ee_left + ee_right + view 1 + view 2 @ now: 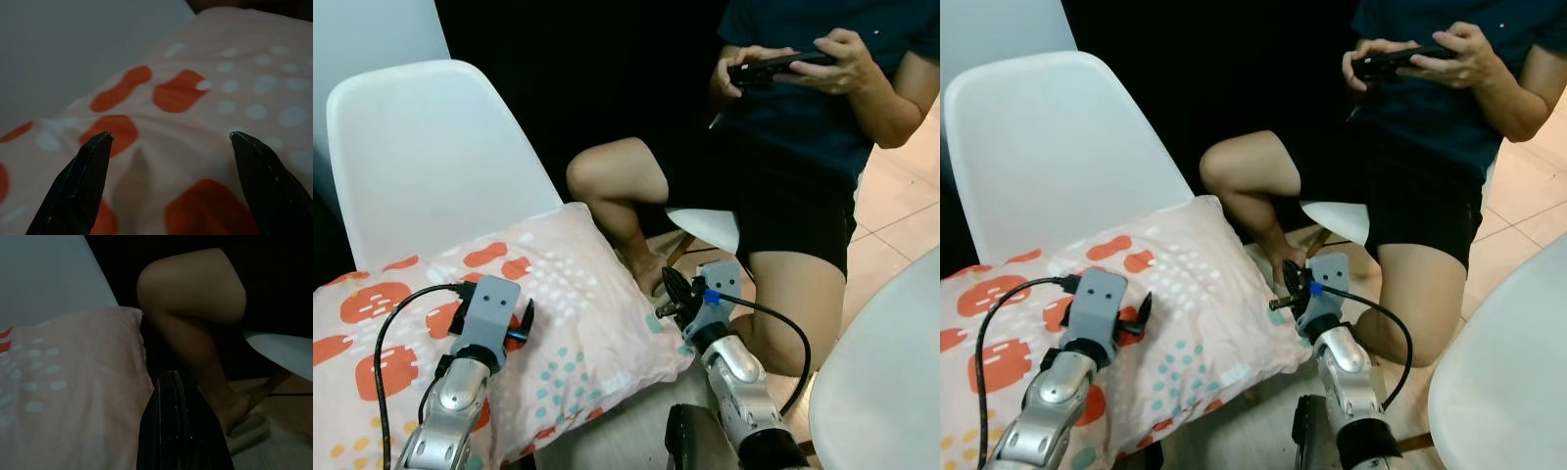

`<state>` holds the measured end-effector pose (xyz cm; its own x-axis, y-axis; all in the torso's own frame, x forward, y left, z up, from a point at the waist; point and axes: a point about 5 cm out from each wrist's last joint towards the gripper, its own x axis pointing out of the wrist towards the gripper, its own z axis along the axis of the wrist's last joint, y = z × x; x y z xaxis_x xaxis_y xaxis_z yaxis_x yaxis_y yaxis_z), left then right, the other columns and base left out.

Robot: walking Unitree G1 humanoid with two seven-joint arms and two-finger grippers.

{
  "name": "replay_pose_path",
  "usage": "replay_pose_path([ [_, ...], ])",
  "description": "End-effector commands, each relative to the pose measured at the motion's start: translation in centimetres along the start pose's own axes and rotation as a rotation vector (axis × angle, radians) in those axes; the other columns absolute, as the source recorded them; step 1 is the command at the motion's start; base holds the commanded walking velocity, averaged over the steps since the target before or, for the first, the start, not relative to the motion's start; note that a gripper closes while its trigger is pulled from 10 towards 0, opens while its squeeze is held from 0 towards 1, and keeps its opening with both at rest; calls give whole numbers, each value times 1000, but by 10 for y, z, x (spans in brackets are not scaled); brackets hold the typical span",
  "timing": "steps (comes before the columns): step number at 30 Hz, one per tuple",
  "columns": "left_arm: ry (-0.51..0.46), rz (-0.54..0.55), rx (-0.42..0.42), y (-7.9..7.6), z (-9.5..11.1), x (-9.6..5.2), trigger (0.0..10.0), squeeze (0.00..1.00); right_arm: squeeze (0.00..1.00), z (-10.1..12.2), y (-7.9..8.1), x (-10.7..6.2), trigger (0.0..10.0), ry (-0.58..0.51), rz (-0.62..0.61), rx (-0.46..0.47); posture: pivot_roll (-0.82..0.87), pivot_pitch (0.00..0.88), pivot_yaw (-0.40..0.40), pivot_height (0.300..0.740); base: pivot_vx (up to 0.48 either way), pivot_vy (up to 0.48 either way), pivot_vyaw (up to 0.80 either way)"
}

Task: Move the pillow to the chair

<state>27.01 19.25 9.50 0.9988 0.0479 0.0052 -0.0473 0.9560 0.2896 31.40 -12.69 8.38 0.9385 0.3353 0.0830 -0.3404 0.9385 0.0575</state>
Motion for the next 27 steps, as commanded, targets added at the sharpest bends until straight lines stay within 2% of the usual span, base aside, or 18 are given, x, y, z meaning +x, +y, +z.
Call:
replay_pose_path([
  [1, -22, 19, -10, 1, 2, -3, 10000, 0, 0, -5, 3, 0, 10000, 35, 12, 1, 25, 71, -51, 558, 0, 0, 0],
  [7, -19, 21, -18, -2, 0, -5, 10000, 0, 0, -5, 4, -1, 10000, 38, 39, 13, 27, 70, -55, 558, 0, 0, 0],
  [15, -27, 19, -15, -7, 0, -5, 10000, 0, 0, -5, 5, -2, 10000, 25, 52, 1, 23, 58, -52, 587, 0, 0, 0],
  [27, -18, 27, -25, -6, -2, -4, 10000, 0, 0, -5, 2, -3, 10000, 28, 54, -6, 17, 45, -53, 587, 0, 0, 0],
])
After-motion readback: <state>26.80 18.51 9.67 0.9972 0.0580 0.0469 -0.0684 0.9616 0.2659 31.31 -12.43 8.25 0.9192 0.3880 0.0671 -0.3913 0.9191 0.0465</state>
